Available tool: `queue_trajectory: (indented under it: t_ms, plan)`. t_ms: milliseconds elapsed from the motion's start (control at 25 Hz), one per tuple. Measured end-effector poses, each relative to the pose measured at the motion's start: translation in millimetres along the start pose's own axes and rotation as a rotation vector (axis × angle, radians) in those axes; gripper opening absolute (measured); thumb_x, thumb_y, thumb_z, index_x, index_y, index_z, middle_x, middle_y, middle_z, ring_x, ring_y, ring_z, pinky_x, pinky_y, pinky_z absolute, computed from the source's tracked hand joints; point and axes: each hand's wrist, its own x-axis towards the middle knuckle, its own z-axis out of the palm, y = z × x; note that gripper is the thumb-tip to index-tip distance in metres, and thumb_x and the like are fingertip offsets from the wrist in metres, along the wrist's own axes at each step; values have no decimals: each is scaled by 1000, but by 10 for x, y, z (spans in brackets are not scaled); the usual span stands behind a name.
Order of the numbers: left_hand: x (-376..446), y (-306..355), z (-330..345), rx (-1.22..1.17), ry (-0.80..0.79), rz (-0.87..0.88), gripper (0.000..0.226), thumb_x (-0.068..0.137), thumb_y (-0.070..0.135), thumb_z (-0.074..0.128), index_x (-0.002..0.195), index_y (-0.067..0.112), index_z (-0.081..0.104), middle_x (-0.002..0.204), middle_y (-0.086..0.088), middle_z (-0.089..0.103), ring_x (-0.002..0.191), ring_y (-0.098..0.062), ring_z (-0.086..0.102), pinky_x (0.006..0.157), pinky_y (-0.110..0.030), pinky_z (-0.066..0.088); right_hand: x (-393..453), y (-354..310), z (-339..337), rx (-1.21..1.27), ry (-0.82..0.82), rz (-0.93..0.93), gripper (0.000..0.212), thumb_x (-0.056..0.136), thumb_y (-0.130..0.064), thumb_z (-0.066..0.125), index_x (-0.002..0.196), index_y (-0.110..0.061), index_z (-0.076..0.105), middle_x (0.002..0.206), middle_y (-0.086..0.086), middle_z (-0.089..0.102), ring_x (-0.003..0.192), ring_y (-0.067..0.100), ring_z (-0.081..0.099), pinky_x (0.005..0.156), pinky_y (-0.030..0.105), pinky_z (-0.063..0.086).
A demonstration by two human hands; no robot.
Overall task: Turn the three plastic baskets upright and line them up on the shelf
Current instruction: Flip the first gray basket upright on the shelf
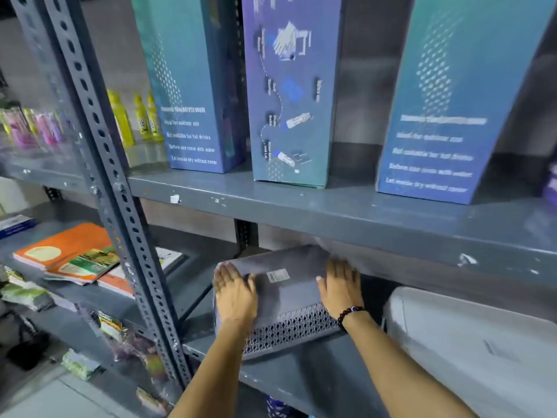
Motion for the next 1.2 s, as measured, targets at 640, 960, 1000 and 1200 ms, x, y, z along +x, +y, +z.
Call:
queue_trajectory:
  t_ms: [640, 960, 1000, 1200]
  plan:
    - [528, 8, -483, -1078, 128, -303, 54, 99, 44, 29, 139, 10, 39, 147, -16, 42, 135, -33, 40, 110, -41, 30, 351, -80, -363, 1196, 346, 1047, 60, 95, -48, 33, 123, -3, 59, 130, 22, 57, 116, 36, 55, 98, 41, 42]
    - [244, -823, -298, -1344, -362, -429, 59, 88, 64, 35, 105, 16, 65, 87, -14, 74, 72, -21, 55, 92, -45, 50, -858, -83, -320, 1585, 204, 1166, 80, 82, -65, 42, 148, -21, 26, 158, 3, 22, 146, 23, 19, 120, 47, 13]
    - [194, -864, -301, -1312, -414, -447, 61, 90, 61, 37, 120, 12, 61, 117, -24, 65, 83, -25, 60, 103, -48, 43, -929, -61, -290, 1579, 137, 1151, 82, 80, -65, 45, 148, -22, 28, 157, 2, 24, 146, 22, 20, 120, 47, 15]
    - [216, -977, -248, -1104, -433, -491, 53, 98, 39, 38, 127, -3, 52, 97, -22, 72, 89, -27, 69, 75, -30, 51, -1081, 10, -274, 1491, -13, 1213, 52, 96, -38, 38, 140, -11, 44, 138, 10, 51, 127, 27, 48, 96, 35, 39]
